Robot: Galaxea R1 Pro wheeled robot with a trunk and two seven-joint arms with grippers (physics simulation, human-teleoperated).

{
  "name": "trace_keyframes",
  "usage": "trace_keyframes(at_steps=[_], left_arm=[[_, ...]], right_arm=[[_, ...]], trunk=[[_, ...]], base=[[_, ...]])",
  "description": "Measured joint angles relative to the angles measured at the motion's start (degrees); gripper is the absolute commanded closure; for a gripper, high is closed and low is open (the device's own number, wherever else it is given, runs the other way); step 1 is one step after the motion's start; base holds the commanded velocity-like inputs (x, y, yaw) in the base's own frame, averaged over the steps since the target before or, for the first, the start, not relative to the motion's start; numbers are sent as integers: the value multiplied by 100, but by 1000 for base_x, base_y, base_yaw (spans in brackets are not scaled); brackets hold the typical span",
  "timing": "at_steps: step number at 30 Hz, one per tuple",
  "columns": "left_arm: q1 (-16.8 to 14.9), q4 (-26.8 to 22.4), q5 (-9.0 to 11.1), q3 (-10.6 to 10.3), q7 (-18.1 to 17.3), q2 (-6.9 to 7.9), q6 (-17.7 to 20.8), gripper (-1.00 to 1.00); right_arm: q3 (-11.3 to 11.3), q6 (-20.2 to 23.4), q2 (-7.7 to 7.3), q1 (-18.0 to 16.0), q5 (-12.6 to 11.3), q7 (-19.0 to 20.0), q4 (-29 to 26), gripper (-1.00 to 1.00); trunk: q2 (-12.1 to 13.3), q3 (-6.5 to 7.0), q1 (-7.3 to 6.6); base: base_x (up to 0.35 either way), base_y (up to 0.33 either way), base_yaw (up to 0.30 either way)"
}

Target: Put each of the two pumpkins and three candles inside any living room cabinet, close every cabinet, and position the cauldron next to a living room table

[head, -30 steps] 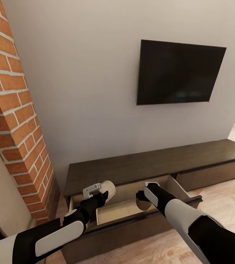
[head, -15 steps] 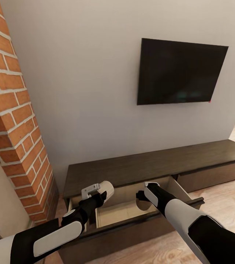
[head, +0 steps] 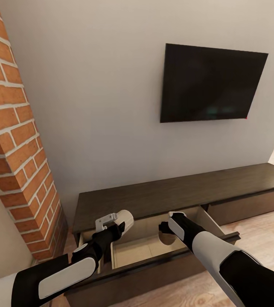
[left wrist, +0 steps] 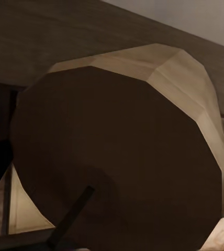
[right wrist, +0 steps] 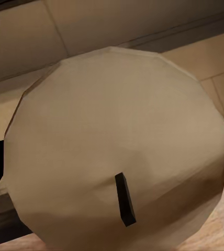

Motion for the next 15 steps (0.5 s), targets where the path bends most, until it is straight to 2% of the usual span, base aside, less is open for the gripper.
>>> trace_keyframes(at_steps=[2,15], left_arm=[[0,-16,3,3,0,0,-1,100],[1,-26,13,6,2,0,-9,100]], right_arm=[[-1,1,0,0,-2,0,-1,100],[-2,1,0,2,-5,2,5,100]], trunk=[[0,0,0],[-520,-233,285]], base=[[0,0,0],[0,0,0]])
